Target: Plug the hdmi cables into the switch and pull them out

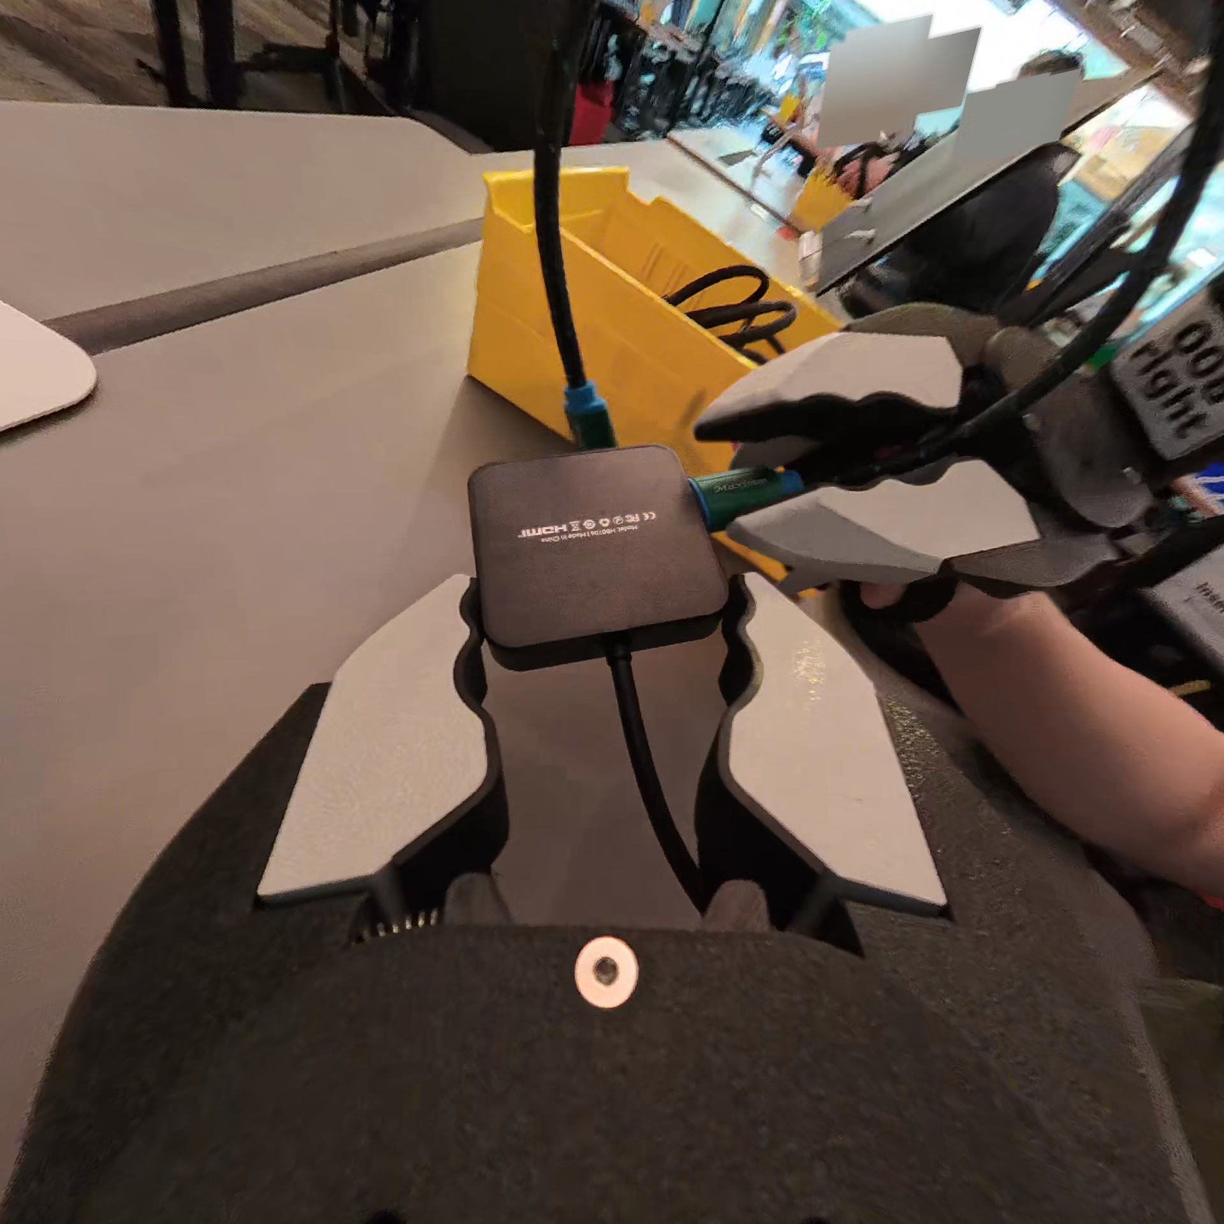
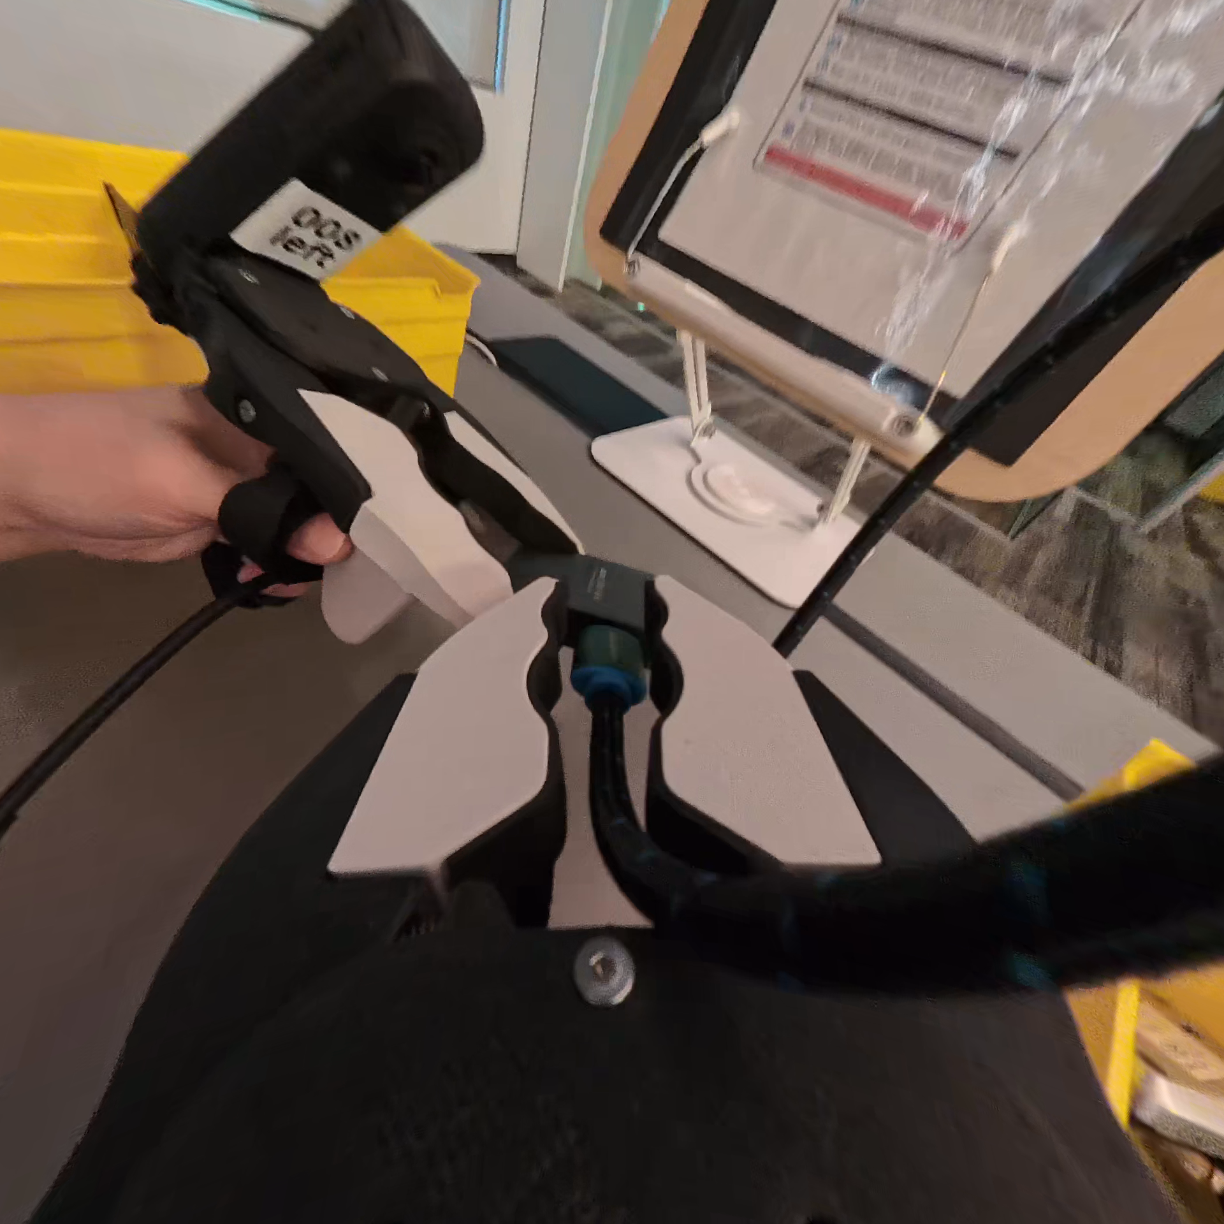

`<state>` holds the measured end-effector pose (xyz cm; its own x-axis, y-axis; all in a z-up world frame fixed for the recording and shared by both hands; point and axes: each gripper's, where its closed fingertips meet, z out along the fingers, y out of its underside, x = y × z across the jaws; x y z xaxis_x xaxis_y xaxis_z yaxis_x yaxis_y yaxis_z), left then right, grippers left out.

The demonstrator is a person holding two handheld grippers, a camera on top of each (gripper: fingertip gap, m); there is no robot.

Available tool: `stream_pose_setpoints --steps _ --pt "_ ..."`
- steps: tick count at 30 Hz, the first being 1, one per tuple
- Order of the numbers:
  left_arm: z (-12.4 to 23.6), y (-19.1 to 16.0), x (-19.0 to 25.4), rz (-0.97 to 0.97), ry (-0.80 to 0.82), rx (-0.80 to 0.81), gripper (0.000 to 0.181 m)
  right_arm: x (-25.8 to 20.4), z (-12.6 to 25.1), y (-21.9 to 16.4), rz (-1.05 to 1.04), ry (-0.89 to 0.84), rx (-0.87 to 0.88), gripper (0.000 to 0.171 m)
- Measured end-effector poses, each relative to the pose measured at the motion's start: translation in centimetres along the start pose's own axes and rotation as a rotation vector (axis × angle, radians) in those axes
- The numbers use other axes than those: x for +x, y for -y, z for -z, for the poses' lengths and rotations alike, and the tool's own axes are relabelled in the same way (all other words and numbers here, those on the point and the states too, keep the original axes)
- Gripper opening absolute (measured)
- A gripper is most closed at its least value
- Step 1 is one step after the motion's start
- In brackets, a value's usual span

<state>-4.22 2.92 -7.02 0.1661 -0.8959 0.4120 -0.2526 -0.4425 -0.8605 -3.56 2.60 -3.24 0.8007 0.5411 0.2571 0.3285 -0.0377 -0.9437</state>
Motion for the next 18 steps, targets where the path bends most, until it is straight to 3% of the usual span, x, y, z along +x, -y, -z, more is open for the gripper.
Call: stream_pose_setpoints --steps 9,18 --pt "0.9 0.8 -2.4 -0.134 0.199 0.066 0.069 1.1 -0.4 -1.7 -0.119 -0.045 -0.081 0.031" --pt "1.7 2.2 -2.0 -0.288 0.292 0.124 0.069 1.3 -0.3 -0.7 -0.044 -0.078 0.033 0.031"
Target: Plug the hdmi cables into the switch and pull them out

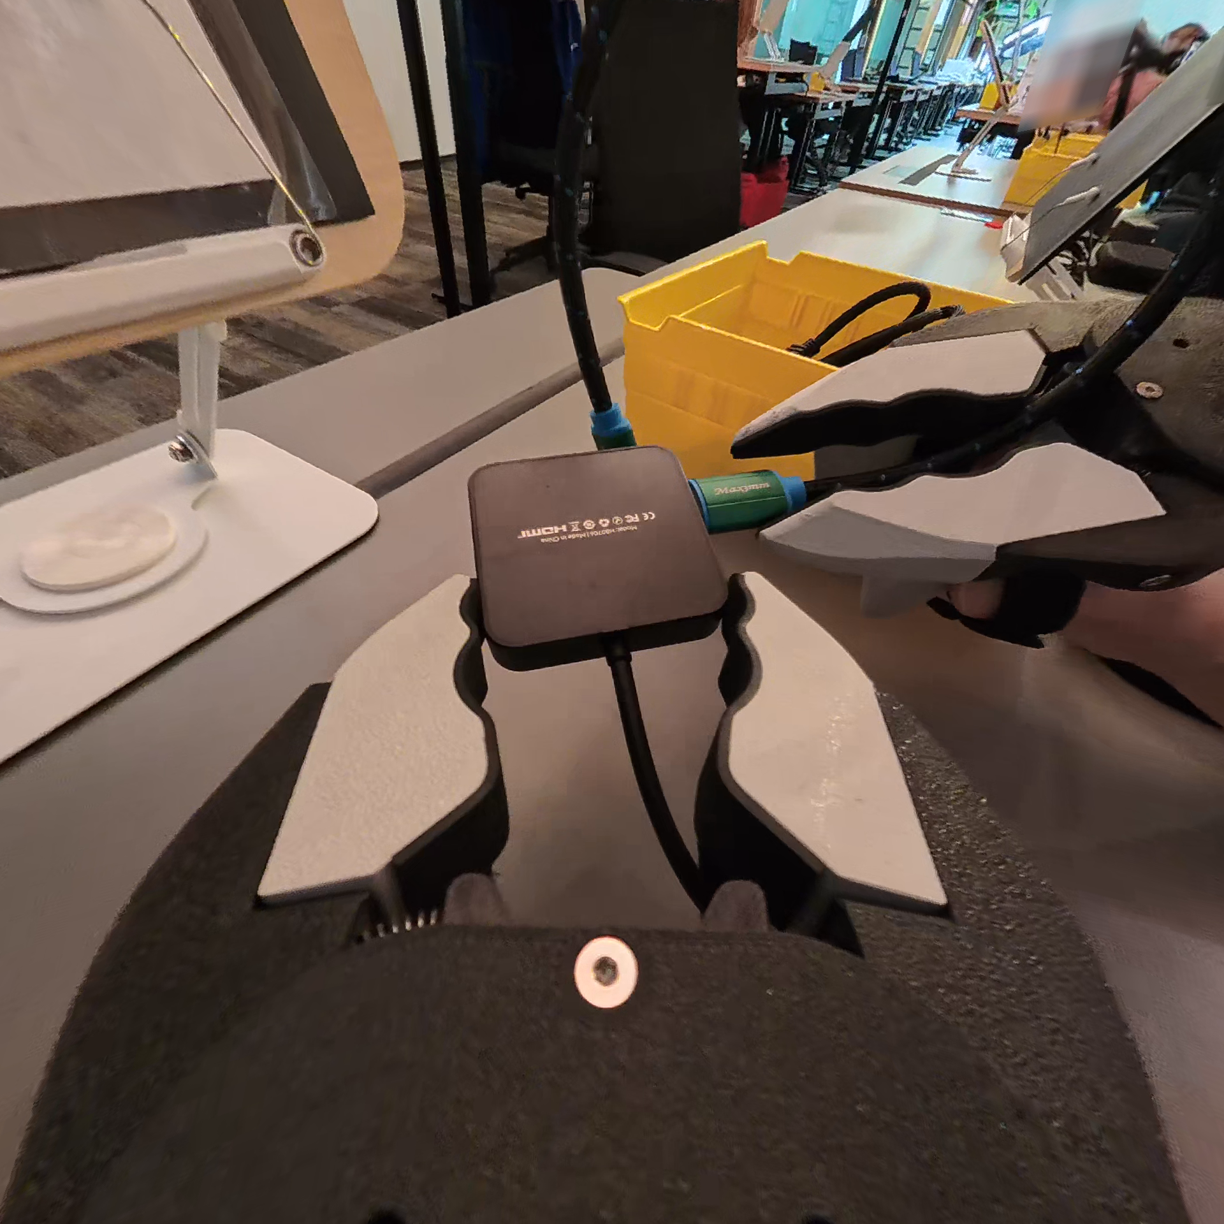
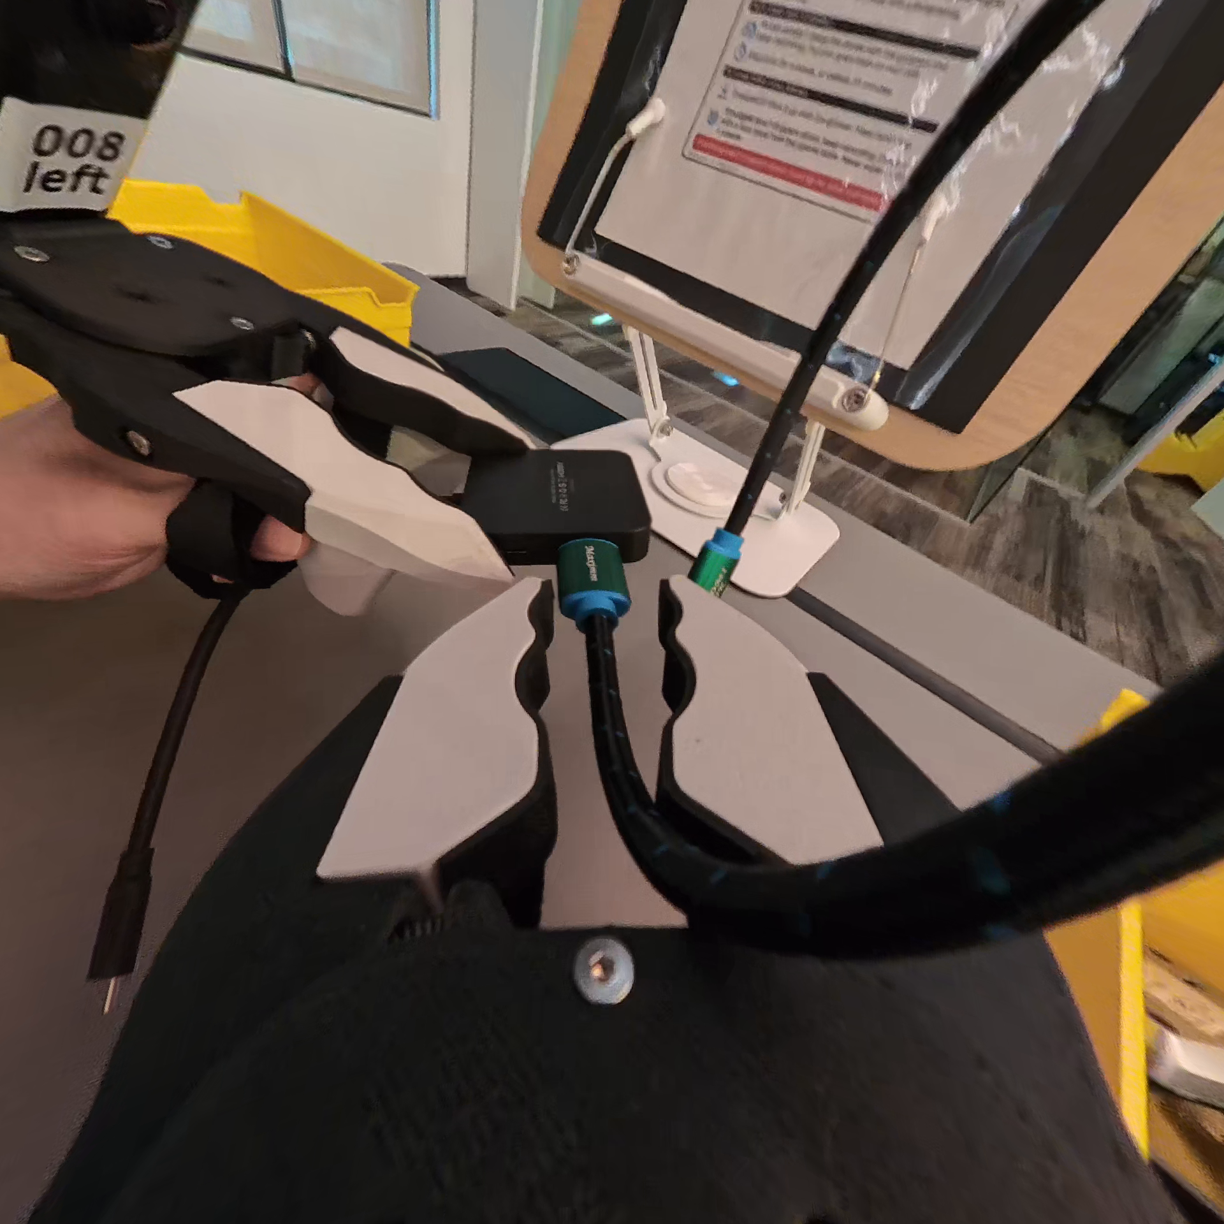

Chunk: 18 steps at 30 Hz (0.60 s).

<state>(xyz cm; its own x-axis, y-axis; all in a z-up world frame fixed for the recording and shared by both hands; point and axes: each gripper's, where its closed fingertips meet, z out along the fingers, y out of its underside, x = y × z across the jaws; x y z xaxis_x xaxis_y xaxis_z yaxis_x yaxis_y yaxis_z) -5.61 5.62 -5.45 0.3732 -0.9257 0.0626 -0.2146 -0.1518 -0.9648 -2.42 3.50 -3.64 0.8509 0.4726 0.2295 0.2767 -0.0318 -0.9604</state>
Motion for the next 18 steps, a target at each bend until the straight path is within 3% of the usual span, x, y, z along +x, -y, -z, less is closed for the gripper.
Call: stream_pose_setpoints --steps 8,13,18 --pt "0.6 0.8 0.4 -0.031 -0.038 0.066 0.069 -0.6 0.4 1.2 0.001 0.032 0.106 0.024" --pt "0.6 1.2 0.8 -0.042 -0.042 0.087 0.069 -1.0 -0.2 0.9 -0.194 0.08 0.124 0.027" --pt "0.7 1.4 1.1 -0.079 -0.039 0.082 0.069 -0.9 -0.2 1.0 -0.082 0.013 0.139 0.025"
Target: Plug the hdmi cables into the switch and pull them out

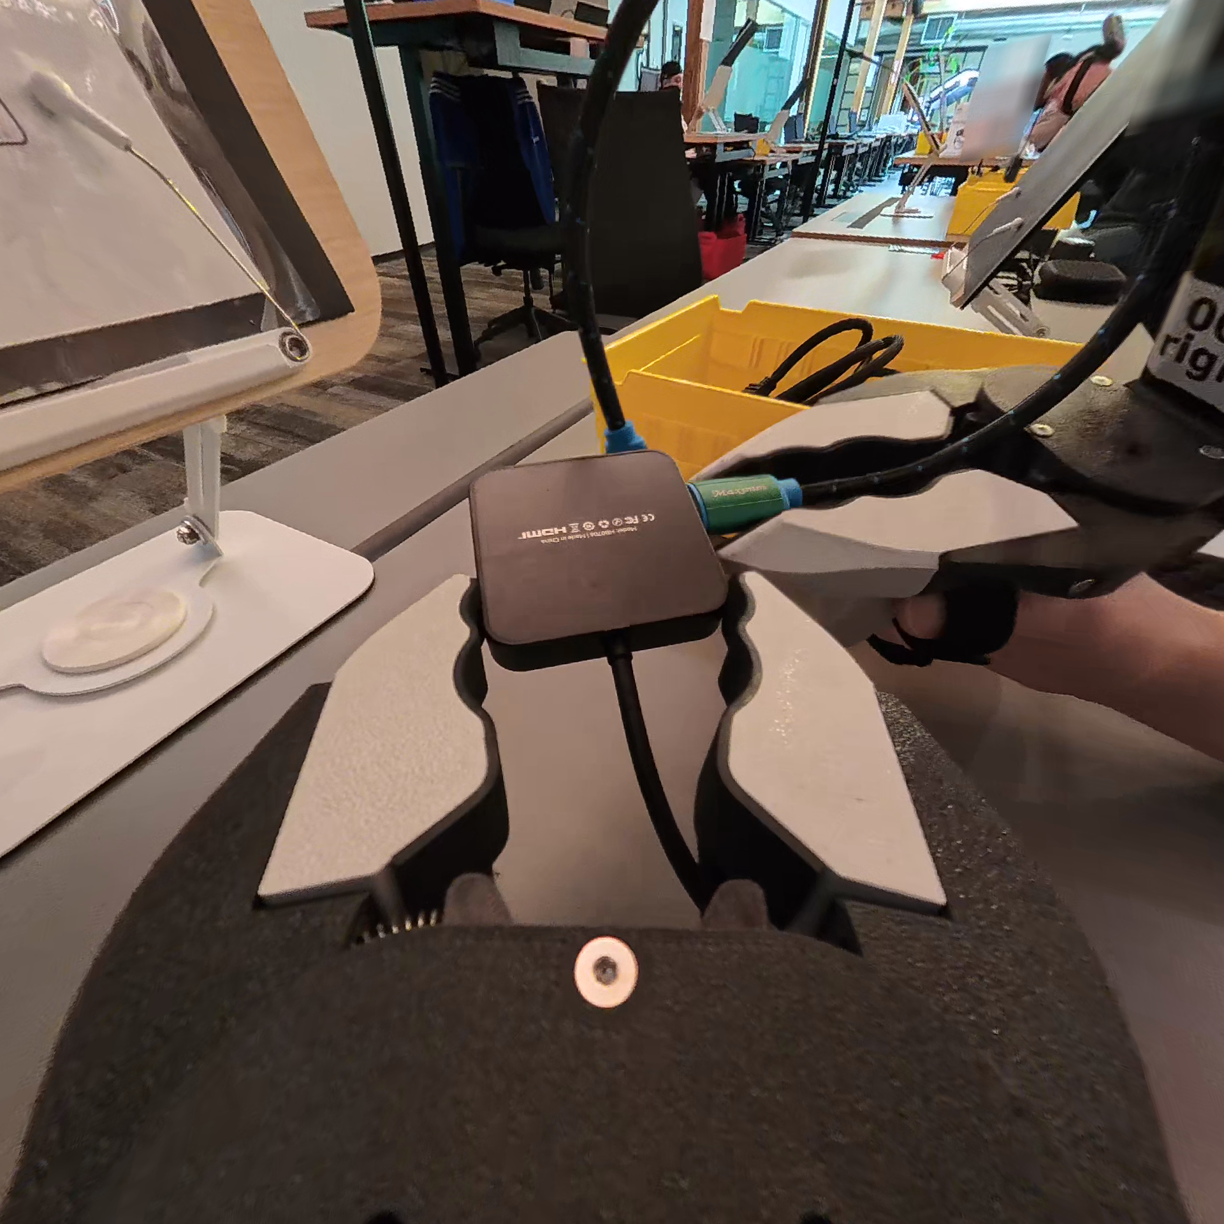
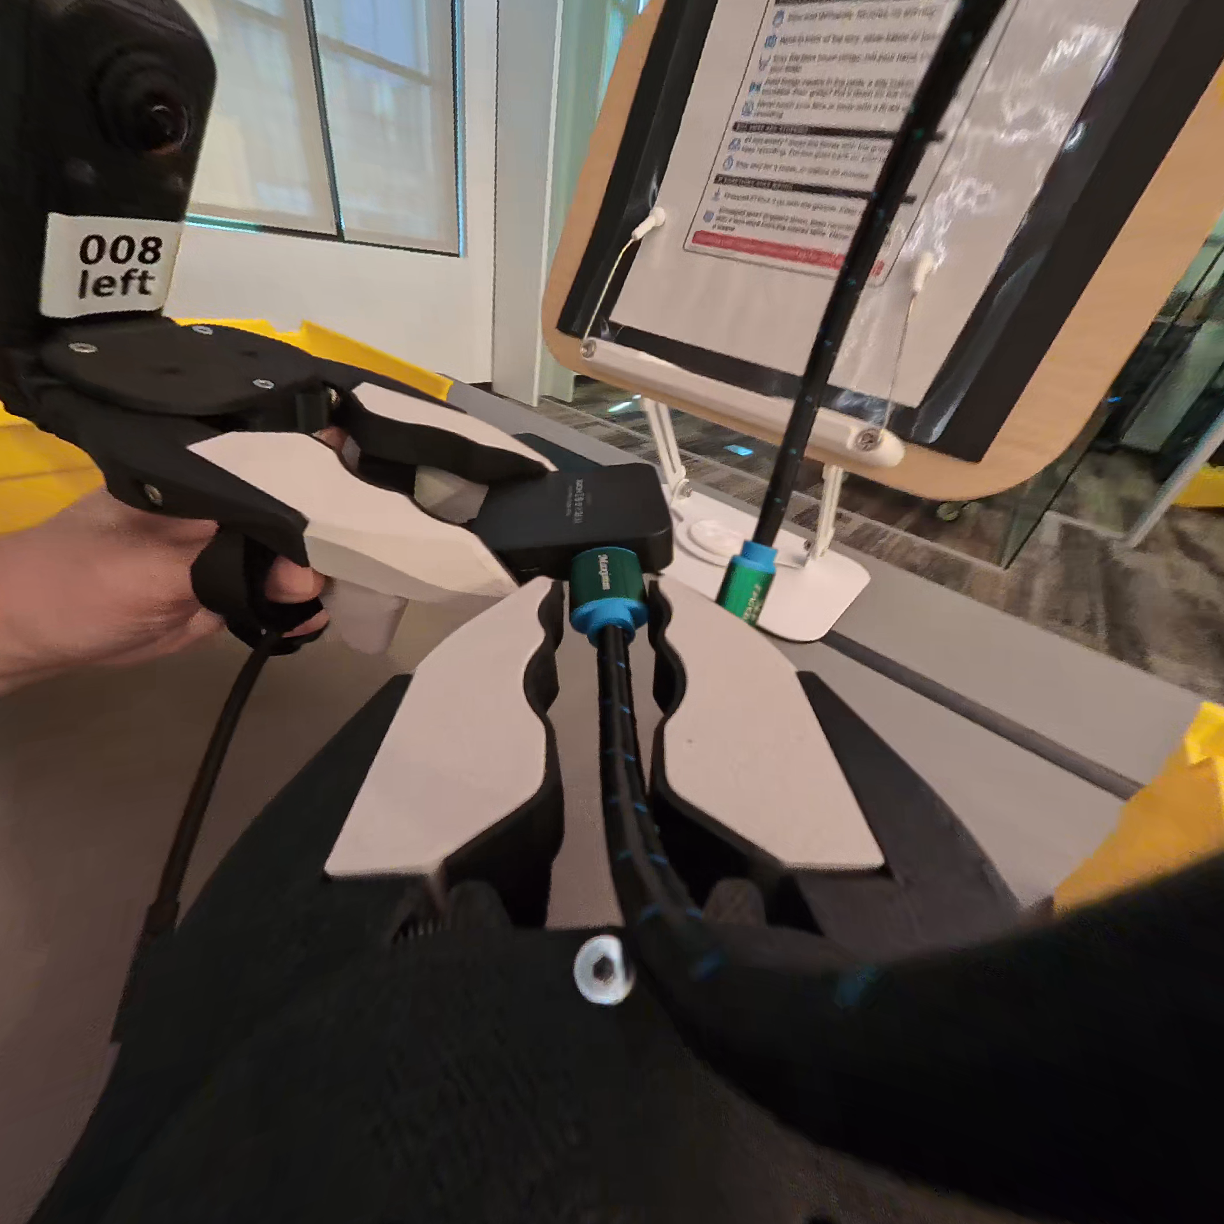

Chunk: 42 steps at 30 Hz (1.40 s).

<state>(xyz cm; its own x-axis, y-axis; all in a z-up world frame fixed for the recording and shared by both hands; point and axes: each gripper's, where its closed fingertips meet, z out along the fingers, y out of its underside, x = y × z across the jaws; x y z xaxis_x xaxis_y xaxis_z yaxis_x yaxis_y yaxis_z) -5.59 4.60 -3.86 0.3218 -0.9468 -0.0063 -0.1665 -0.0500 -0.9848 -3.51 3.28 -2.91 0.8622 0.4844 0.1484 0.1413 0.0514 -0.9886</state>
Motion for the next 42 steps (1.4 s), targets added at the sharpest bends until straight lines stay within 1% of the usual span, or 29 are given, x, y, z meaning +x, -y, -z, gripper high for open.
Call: stream_pose_setpoints --steps 5,9,12,16,19,25,28,31,36,42 --pt "-0.1 -0.1 0.2 -0.021 -0.004 -0.013 0.069 0.1 0.2 0.1 0.089 -0.045 0.0 0.023" --pt "-0.1 -0.2 0.5 -0.028 -0.018 -0.023 0.069 0.0 0.4 0.8 0.097 -0.054 0.059 0.023" --pt "-0.2 -0.4 0.4 -0.022 -0.016 -0.025 0.069 0.0 0.2 0.4 0.089 -0.023 0.005 0.023" --pt "-0.1 -0.1 0.5 -0.033 -0.017 -0.001 0.069 -0.1 0.4 1.0 0.136 -0.021 0.014 0.023" --pt "0.0 0.1 0.6 -0.044 -0.015 0.005 0.069 -0.1 0.5 1.1 0.09 -0.001 0.014 0.023" --pt "-0.1 -0.1 0.5 -0.053 -0.005 -0.005 0.069 -0.2 0.4 0.7 0.129 -0.007 -0.011 0.023" --pt "0.1 0.0 0.3 -0.06 -0.001 -0.006 0.069 -0.1 0.4 0.2 0.191 -0.02 -0.043 0.023" --pt "0.2 0.1 0.4 -0.057 -0.009 0.003 0.069 -0.2 0.4 0.7 0.193 -0.035 -0.014 0.023" --pt "0.1 0.1 0.5 -0.058 -0.011 0.002 0.069 -0.1 0.5 0.6 0.168 -0.039 -0.014 0.023" --pt "-0.1 0.4 0.9 -0.001 -0.045 0.056 0.069 -0.2 1.1 2.0 0.29 -0.107 0.046 0.022"
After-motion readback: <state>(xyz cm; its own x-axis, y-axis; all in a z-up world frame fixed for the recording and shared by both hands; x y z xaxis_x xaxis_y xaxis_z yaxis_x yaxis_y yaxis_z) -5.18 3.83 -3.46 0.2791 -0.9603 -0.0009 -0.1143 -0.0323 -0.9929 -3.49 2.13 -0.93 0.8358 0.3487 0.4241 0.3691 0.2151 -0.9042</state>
